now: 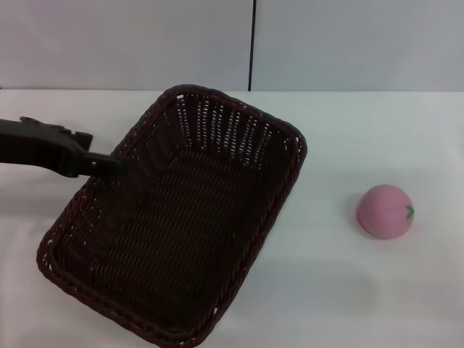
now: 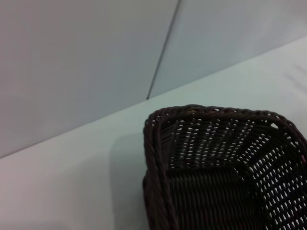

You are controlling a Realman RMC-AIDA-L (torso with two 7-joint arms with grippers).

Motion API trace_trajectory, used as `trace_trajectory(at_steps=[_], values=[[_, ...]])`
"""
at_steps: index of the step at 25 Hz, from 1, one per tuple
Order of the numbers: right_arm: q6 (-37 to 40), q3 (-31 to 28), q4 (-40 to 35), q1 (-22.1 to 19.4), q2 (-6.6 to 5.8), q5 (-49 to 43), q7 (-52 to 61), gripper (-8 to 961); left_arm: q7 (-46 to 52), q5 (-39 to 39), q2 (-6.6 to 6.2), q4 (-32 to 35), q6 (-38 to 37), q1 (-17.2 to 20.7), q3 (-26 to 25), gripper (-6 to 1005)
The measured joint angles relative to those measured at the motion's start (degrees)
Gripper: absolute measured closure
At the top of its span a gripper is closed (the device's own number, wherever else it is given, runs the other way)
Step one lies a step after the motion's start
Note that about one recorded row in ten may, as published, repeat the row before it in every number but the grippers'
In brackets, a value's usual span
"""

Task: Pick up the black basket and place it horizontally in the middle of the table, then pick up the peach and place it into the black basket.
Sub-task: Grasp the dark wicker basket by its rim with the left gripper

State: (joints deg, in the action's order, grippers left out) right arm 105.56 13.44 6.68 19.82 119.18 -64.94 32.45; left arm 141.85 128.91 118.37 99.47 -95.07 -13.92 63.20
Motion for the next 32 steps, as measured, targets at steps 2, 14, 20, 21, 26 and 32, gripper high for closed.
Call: trace_trajectory(at_steps=[2, 14, 20, 21, 26, 32], values=[[0.08, 0.0, 0.0, -0.23, 0.0, 0.0, 0.0, 280, 0.24, 0.46, 0.01, -0.18, 0.78, -0.04, 2.07, 261], [0.67, 0.0, 0.0, -1.7, 0.02, 0.0, 0.52, 288, 0.8, 5.95, -0.02, -1.34, 6.63, -0.06, 7.9, 272], [0.7, 0.0, -0.02, -2.04, -0.01, 0.0, 0.56, 292, 2.7, 13.25, 0.05, -1.35, 8.59, -0.52, 13.47, 277], [0.7, 0.0, -0.12, -2.13, -0.05, 0.0, 0.57, 293, 3.13, 13.62, 0.01, -1.35, 8.06, -0.76, 13.96, 278], [0.27, 0.0, -0.26, -2.17, -0.09, 0.0, 0.59, 296, 3.54, 13.86, -0.01, -2.21, 6.97, -1.43, 14.57, 282], [0.08, 0.0, -0.42, -1.81, -0.09, 0.0, 0.6, 301, 4.7, 16.79, 0.06, -4.11, 6.54, -2.57, 16.88, 287]])
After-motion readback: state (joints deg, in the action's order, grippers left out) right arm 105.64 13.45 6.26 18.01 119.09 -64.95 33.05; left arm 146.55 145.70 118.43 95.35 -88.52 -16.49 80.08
